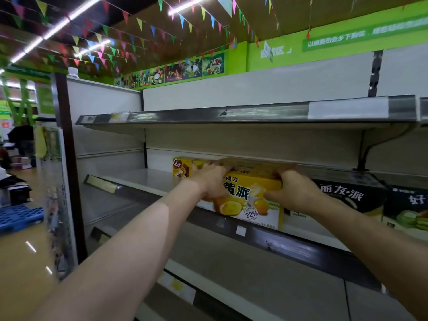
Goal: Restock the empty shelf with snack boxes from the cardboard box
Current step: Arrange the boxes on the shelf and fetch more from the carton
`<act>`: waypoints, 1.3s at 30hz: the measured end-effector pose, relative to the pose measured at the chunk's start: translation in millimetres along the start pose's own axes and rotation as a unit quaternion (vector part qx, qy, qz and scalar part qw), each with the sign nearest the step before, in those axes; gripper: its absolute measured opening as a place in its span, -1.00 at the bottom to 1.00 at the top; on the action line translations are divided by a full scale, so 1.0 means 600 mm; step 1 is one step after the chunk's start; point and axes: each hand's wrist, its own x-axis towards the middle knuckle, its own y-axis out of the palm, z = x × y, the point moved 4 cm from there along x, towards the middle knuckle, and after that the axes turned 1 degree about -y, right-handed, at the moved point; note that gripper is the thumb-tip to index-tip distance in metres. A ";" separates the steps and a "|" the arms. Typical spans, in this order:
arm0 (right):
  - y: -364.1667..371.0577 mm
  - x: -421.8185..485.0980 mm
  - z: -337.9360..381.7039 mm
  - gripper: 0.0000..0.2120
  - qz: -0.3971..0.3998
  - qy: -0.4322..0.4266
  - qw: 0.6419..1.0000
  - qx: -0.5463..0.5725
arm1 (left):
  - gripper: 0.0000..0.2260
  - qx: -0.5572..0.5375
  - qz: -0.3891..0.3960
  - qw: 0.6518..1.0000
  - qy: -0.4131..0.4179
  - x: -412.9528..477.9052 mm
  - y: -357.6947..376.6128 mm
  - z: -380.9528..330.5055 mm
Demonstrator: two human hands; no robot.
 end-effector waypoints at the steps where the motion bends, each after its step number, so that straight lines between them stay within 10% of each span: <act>1: -0.001 0.000 0.002 -0.72 -0.009 -0.002 1.000 -0.023 | -0.27 -0.001 -0.003 1.000 -0.001 0.000 0.002 0.002; 11: 0.013 -0.019 0.021 -0.31 0.021 -0.023 0.993 -0.114 | 0.00 -0.046 0.010 0.995 -0.088 -0.002 0.027 0.044; 17: 0.029 -0.019 0.074 -0.39 -0.027 -0.079 0.948 -0.306 | 0.00 -0.045 0.019 0.997 -0.067 -0.005 0.022 0.004; 39: 0.048 -0.019 0.100 -0.30 -0.031 -0.097 0.942 -0.320 | -0.08 -0.032 0.020 0.998 -0.055 -0.006 0.014 -0.031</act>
